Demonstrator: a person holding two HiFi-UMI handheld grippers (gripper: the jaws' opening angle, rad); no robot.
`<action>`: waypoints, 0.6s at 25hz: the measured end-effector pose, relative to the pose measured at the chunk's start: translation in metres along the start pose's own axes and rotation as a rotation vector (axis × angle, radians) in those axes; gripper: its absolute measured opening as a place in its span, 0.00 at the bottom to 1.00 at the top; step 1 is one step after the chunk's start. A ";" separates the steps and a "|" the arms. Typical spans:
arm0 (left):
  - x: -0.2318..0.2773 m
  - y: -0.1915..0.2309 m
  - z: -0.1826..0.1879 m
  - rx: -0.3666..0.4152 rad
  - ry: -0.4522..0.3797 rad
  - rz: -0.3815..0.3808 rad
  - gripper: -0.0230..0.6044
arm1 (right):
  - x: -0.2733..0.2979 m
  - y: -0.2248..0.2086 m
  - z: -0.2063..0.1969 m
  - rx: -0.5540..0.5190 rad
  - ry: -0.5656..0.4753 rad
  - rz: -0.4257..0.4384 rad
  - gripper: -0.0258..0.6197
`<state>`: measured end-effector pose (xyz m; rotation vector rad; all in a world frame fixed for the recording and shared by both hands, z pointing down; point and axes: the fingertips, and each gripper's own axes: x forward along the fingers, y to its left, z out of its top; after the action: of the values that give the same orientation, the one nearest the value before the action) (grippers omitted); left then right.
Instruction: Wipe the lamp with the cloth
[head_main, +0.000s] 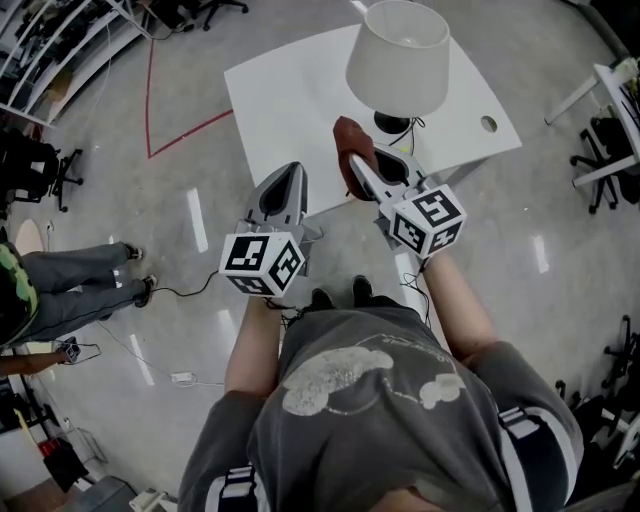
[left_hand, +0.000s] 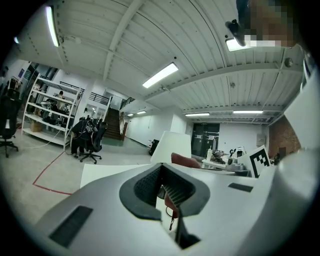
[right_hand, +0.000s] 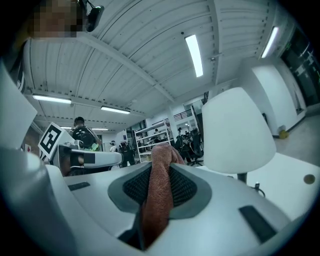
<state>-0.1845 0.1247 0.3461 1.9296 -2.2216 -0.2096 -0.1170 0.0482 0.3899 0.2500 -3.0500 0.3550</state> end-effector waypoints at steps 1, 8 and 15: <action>0.003 0.002 0.003 0.001 -0.004 -0.001 0.05 | 0.003 -0.001 0.002 -0.001 -0.002 0.001 0.17; 0.028 0.029 0.021 0.022 -0.019 -0.043 0.05 | 0.038 -0.009 0.017 -0.005 -0.030 -0.035 0.17; 0.074 0.070 0.035 0.025 -0.016 -0.164 0.05 | 0.079 -0.029 0.030 -0.008 -0.067 -0.159 0.17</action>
<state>-0.2703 0.0610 0.3320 2.1323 -2.0850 -0.2231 -0.1915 0.0017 0.3737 0.5109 -3.0688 0.3299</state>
